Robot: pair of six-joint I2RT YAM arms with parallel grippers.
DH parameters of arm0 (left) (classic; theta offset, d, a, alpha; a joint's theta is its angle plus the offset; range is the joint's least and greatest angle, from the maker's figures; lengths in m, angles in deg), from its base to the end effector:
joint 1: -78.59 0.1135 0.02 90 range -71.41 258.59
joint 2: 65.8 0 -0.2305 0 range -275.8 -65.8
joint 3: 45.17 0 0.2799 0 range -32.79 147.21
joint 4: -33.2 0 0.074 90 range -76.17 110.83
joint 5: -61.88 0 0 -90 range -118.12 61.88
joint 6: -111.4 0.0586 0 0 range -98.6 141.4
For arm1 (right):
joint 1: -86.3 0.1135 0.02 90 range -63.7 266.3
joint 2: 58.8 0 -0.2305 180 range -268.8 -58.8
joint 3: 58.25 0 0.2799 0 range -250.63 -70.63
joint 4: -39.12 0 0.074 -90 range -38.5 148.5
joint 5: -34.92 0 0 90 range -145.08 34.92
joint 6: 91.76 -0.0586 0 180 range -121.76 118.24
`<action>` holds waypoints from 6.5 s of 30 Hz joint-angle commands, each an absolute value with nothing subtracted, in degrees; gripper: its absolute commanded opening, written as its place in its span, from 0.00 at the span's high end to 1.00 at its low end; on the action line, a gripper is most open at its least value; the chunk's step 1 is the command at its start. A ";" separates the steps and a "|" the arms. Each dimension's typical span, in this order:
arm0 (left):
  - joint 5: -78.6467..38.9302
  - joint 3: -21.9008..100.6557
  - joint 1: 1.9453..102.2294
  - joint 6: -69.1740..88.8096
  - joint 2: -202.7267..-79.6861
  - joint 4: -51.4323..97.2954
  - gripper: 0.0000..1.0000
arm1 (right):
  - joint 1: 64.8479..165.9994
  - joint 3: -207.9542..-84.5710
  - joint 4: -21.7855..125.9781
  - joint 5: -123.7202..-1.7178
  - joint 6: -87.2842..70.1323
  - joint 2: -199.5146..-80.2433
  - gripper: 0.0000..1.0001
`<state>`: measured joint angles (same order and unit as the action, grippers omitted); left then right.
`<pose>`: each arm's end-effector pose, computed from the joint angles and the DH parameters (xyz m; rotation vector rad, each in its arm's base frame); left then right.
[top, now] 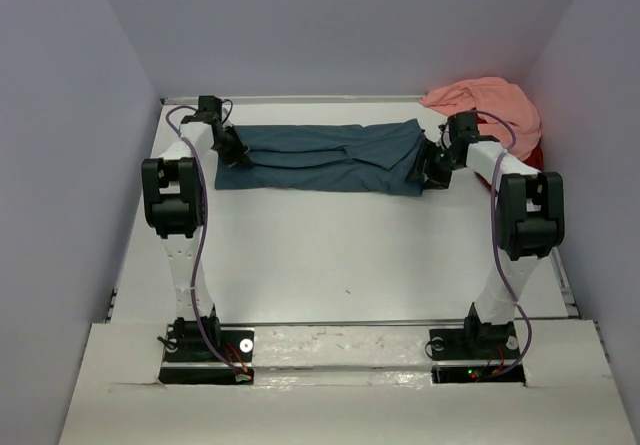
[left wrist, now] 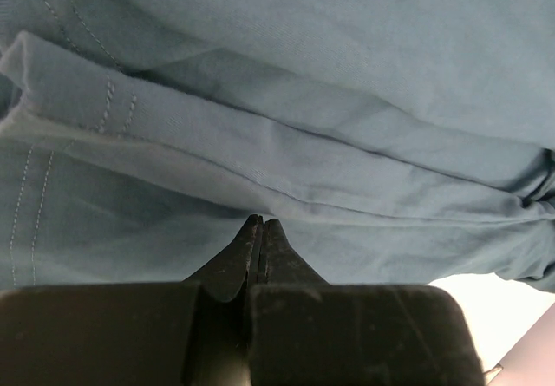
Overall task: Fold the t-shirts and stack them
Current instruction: Fold the other side of the tshirt into a rectangle
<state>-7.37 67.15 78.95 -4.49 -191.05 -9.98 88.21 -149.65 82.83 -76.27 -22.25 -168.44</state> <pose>0.4978 -0.0176 0.1322 -0.4445 2.5385 -0.6327 0.4229 0.0353 0.1295 0.3076 2.6523 0.6188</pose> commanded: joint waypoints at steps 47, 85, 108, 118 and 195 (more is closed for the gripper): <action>-19.51 79.18 77.00 -1.19 -202.38 -20.83 1.00 | 86.56 -162.74 91.23 -64.57 -17.67 -175.17 1.00; -19.15 83.84 77.00 -1.63 -204.49 -22.94 1.00 | 82.34 -155.90 91.85 -69.58 -20.65 -168.93 0.34; -18.72 87.00 77.00 -1.10 -206.07 -24.17 1.00 | 96.14 -154.65 95.27 -50.16 -16.09 -167.16 0.50; -18.54 87.27 77.09 -0.75 -206.34 -24.61 1.00 | 96.14 -157.64 95.53 -49.45 -15.38 -170.68 0.51; -18.01 90.26 78.06 -0.49 -208.01 -25.75 1.00 | 89.37 -163.89 99.67 -42.06 -12.92 -173.41 0.26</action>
<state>-14.67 89.62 76.94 -2.20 -205.48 -24.73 89.67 -162.83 99.16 -40.42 -12.48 -176.12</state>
